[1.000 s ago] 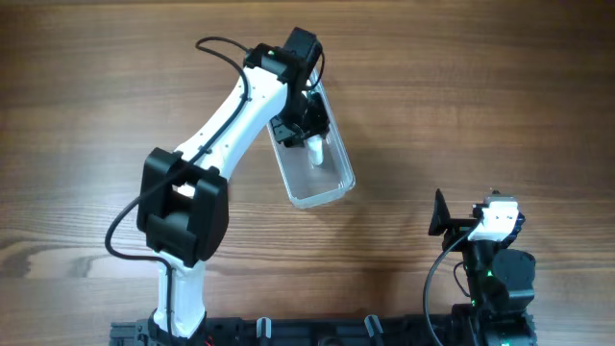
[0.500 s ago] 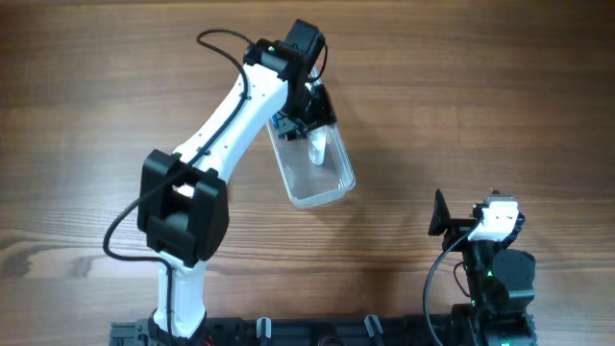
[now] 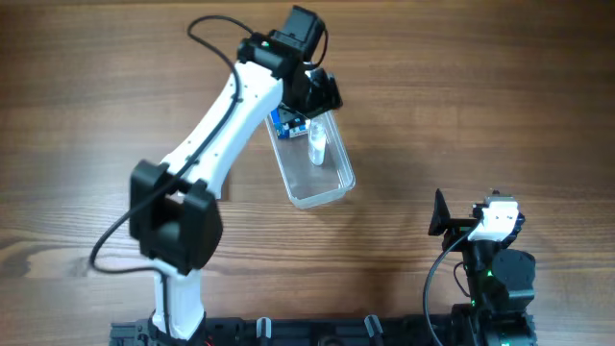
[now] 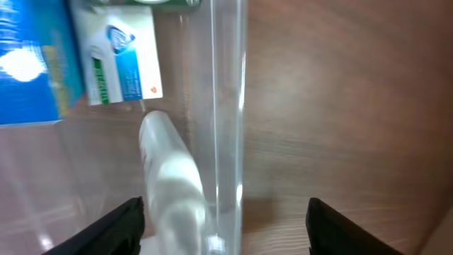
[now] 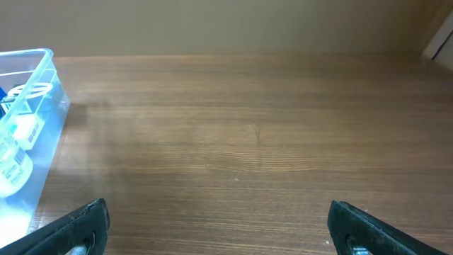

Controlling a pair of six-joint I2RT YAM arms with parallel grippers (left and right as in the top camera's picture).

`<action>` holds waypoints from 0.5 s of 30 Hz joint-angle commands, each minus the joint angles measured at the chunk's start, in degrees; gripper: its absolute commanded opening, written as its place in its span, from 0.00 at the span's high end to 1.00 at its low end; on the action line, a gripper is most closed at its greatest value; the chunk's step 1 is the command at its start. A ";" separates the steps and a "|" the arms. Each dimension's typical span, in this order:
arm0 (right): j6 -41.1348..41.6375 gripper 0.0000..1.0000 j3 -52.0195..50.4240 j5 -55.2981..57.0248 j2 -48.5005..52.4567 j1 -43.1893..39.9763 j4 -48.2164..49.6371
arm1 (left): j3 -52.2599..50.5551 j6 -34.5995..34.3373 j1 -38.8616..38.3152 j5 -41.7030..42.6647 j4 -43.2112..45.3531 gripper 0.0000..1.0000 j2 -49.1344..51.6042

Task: Pack container
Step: 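Open the left gripper and raise it from the container, then move the left gripper over the Hansaplast box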

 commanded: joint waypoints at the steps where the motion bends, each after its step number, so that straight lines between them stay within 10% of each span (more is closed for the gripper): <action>1: -0.70 0.00 -0.24 -0.33 -0.61 -0.33 0.28 | 1.27 -4.81 1.70 -5.79 -1.84 0.24 -7.15; 10: -0.70 0.00 -0.24 -0.33 -0.61 -0.33 0.28 | 1.20 -22.05 8.15 -17.84 -15.98 0.01 -16.00; 15: -0.70 0.00 -0.24 -0.33 -0.61 -0.33 0.28 | -0.66 -16.46 12.31 -18.40 -17.11 0.02 -19.63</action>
